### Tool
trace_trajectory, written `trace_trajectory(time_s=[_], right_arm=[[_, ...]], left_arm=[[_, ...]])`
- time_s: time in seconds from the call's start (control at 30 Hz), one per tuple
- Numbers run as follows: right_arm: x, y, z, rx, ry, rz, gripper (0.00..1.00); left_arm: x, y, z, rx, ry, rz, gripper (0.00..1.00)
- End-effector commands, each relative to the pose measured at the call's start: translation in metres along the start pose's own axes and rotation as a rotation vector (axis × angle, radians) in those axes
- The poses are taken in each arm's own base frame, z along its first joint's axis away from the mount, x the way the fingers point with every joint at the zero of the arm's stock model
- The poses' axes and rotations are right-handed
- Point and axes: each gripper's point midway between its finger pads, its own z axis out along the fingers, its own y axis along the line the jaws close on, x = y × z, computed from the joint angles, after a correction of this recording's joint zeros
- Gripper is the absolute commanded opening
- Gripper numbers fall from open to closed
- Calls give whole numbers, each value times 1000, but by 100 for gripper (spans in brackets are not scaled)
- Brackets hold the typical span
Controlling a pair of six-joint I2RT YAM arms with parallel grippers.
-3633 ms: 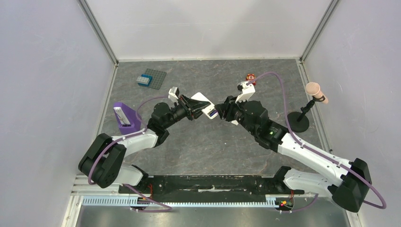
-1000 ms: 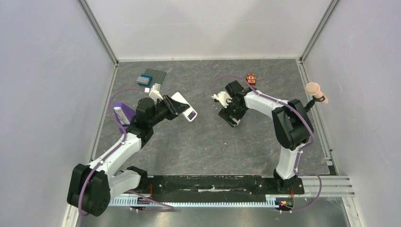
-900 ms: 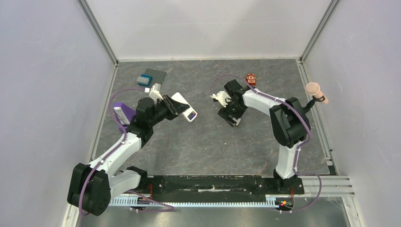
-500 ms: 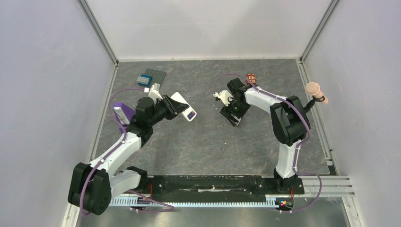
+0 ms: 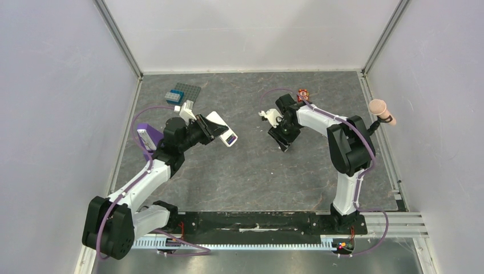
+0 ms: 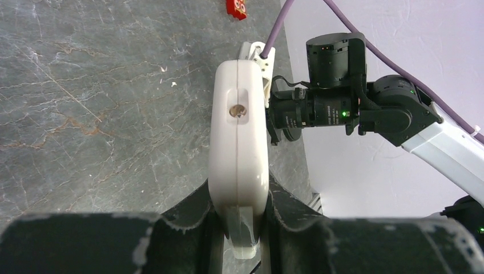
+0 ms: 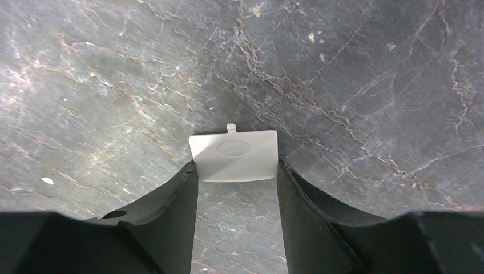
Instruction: Load the batteries into the remote control
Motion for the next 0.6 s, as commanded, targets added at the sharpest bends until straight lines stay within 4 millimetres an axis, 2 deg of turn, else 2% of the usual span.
trace_trajectory(time_s=[0.0,0.13,0.37,0.57], right_arm=[[-16,16,-15,-38,-106,65,37],[-35,46,-43,-55,-282,28,38],[-54,112,-98,-65,-595,-68,38],[-81,156,-147,-57,-822,-96,39]], left_arm=[[-10,-16,2,70,-28,8,2],[-8,-27,1,155,-41,98,2],[-12,-25,-2,154,-107,175,2],[5,-56,2,229,-85,350,2]])
